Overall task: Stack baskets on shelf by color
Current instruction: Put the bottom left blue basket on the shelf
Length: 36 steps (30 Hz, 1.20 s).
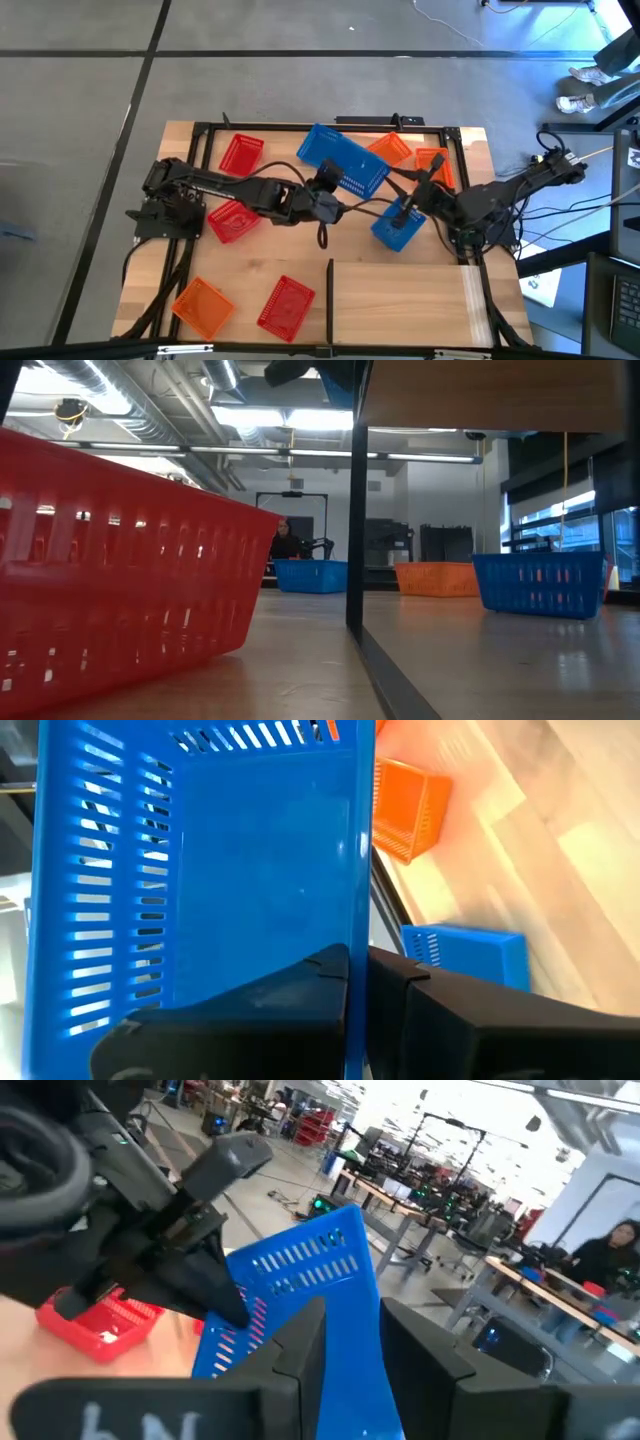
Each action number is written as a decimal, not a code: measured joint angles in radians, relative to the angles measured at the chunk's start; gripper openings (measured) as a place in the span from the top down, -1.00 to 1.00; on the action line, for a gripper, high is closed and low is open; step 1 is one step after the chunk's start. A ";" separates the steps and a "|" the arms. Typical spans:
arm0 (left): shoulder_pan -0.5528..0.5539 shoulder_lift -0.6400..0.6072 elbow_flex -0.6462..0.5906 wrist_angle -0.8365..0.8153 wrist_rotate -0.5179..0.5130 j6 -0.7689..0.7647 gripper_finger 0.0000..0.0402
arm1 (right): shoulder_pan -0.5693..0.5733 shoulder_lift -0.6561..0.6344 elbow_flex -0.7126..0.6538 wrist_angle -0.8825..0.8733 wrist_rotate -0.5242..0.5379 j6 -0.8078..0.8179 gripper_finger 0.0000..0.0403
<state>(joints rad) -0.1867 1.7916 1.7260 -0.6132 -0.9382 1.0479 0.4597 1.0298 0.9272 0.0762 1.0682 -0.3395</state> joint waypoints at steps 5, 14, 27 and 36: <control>-0.002 0.000 0.000 0.000 0.001 0.011 1.00 | -0.026 0.017 0.000 0.000 0.009 0.021 0.51; -0.010 0.000 0.000 0.000 -0.001 0.037 1.00 | -0.052 0.017 0.000 -0.097 -0.055 0.110 0.51; -0.018 0.000 0.000 0.001 -0.006 0.063 1.00 | -0.051 0.018 0.000 -0.179 0.027 0.180 0.51; -0.030 0.000 0.000 0.003 0.006 0.063 1.00 | -0.052 0.018 0.000 -0.187 0.006 0.181 0.51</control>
<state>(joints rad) -0.2166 1.7916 1.7260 -0.6102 -0.9318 1.1110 0.4081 1.0477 0.9272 -0.1105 1.0738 -0.1581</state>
